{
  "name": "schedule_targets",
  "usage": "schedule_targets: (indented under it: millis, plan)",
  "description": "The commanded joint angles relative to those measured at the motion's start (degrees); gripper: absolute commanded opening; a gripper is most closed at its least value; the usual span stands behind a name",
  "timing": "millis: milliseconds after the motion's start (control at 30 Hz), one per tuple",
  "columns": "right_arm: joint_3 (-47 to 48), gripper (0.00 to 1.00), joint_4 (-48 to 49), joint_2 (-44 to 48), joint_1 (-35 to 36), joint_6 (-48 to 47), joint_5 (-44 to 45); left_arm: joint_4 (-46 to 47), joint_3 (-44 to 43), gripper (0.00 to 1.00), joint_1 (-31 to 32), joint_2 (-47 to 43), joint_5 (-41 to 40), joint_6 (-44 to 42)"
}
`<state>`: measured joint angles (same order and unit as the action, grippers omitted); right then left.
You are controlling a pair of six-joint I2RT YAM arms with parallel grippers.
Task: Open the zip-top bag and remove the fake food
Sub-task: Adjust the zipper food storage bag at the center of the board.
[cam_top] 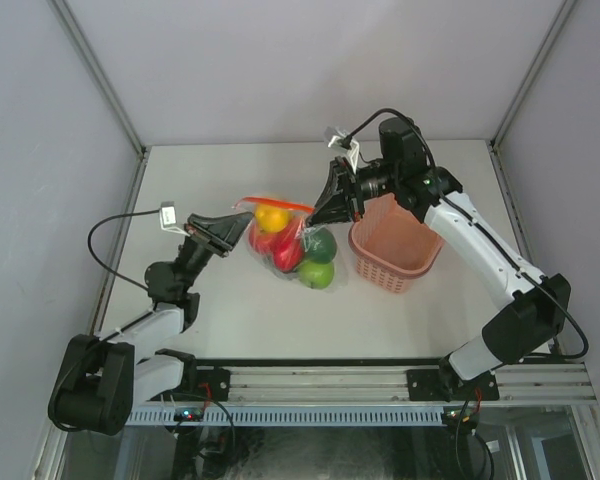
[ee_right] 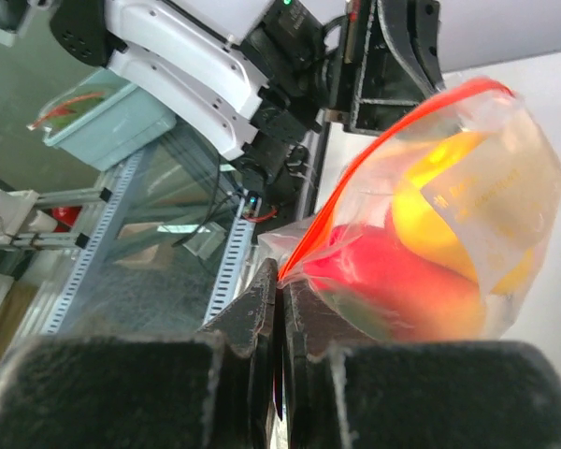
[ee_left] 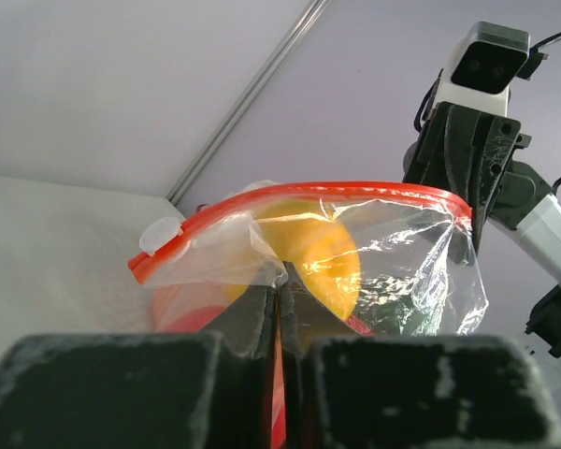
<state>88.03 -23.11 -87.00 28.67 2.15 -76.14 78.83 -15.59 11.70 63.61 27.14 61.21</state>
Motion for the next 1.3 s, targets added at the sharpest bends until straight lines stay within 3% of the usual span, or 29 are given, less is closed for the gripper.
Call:
schedule_targets:
  millis: [0, 133, 233, 333, 467, 600, 767, 933, 1067, 1267]
  plan:
    - [0.87, 0.00, -3.83, 1.78, -0.30, -7.59, 3.55, 2.64, -3.44, 0.00, -0.30, -0.51, 1.36, -4.35]
    - [1.34, 0.00, -9.22, 0.68, -0.28, -13.46, 8.38, -1.61, -2.11, 0.00, -0.26, -3.79, 2.78, -12.53]
    - [2.41, 0.00, -13.63, -0.15, 0.18, -18.86, 12.09, -15.16, -0.93, 0.00, 0.35, -12.33, 1.26, -24.00]
    - [4.21, 0.21, -18.11, -1.28, 0.47, -22.81, 14.12, -35.13, -1.52, 0.00, 3.76, -22.62, -4.87, -40.03]
    - [8.39, 0.58, -22.90, -2.22, -0.11, -26.17, 13.64, -47.28, -2.12, 0.00, 11.08, -29.14, -12.93, -54.19]
    - [10.96, 0.73, -25.05, -2.53, 0.08, -26.72, 11.23, -59.69, -7.02, 0.00, 15.58, -30.89, -14.74, -61.92]
    - [10.59, 0.75, -24.23, -2.30, 4.27, -25.95, 9.99, -75.13, -14.49, 0.00, 18.55, -33.47, -14.03, -69.05]
    - [10.19, 0.76, -21.85, -2.25, 5.66, -22.69, 4.60, -93.39, -23.70, 0.00, 18.52, -32.18, -13.05, -83.59]
    - [7.58, 0.76, -18.57, -2.79, 6.19, -20.76, 5.22, -94.40, -22.68, 0.00, 18.45, -32.04, -11.60, -89.72]
    - [2.04, 0.75, -12.94, -1.71, 7.13, -18.66, 8.53, -88.24, -19.79, 0.00, 18.20, -32.72, -9.96, -89.85]
